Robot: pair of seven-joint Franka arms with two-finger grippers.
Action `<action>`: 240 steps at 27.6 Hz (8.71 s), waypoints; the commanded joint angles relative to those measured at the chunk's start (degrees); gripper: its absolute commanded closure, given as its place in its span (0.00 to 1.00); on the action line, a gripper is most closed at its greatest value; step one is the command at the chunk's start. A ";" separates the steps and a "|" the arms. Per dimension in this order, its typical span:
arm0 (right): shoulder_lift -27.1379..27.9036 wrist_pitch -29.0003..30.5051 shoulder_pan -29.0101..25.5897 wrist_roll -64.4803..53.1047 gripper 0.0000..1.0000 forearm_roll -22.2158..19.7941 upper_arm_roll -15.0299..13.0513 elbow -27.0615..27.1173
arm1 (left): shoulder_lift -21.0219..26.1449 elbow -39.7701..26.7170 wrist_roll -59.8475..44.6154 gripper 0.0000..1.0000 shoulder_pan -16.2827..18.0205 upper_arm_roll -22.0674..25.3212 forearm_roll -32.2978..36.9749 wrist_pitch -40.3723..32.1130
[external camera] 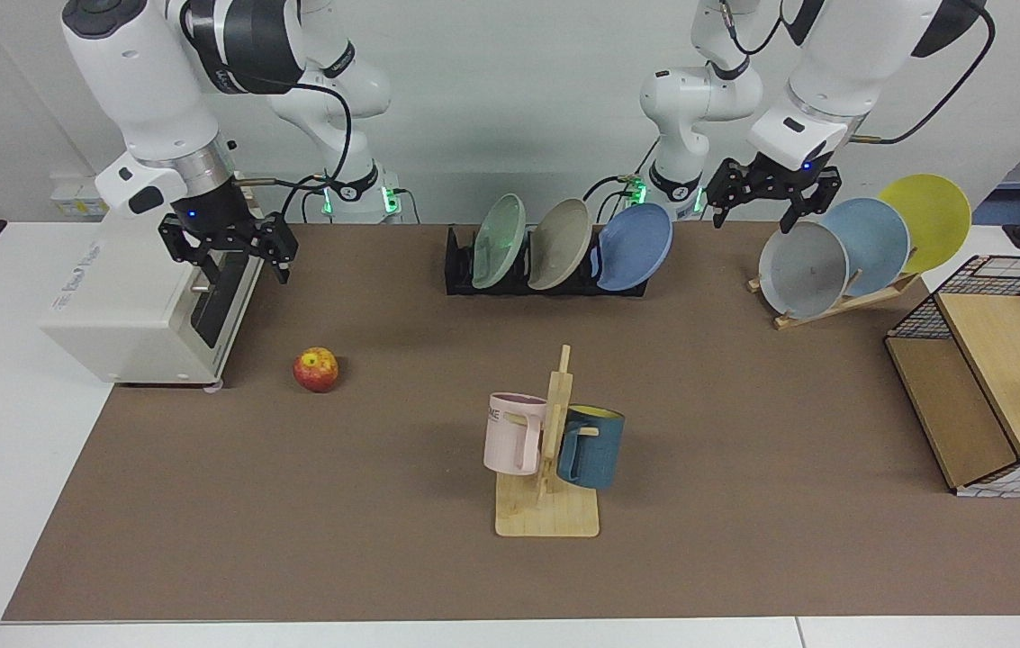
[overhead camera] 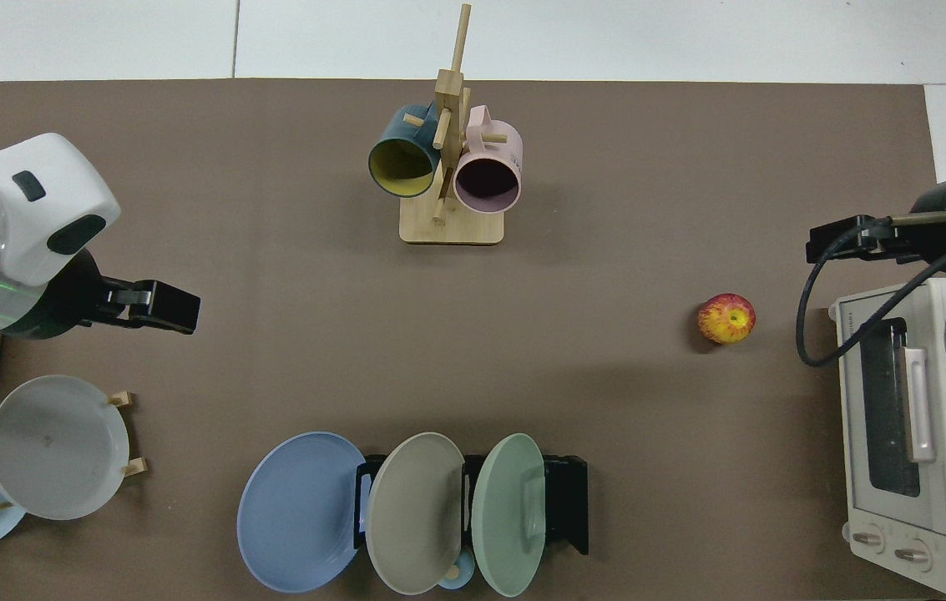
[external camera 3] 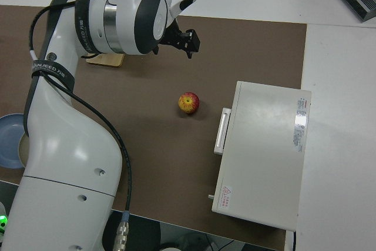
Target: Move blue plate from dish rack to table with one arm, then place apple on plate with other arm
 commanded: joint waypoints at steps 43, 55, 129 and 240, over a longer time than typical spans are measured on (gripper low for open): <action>0.73 17.50 2.76 1.59 0.00 0.39 0.61 -16.38 | -24.20 -49.22 3.87 0.02 -0.38 -4.36 -8.32 21.39; 5.21 26.65 2.49 1.06 0.00 0.22 0.61 -22.18 | -23.76 -56.27 3.87 0.10 -0.29 -8.41 -12.20 24.92; 0.91 15.76 3.02 1.68 1.00 -0.57 0.79 -16.21 | 13.24 -29.55 17.84 1.00 1.21 -8.67 -34.88 51.71; 2.49 19.55 8.21 -1.48 0.00 0.49 0.00 -12.53 | -0.73 -3.27 6.51 0.00 6.30 -3.40 2.30 1.63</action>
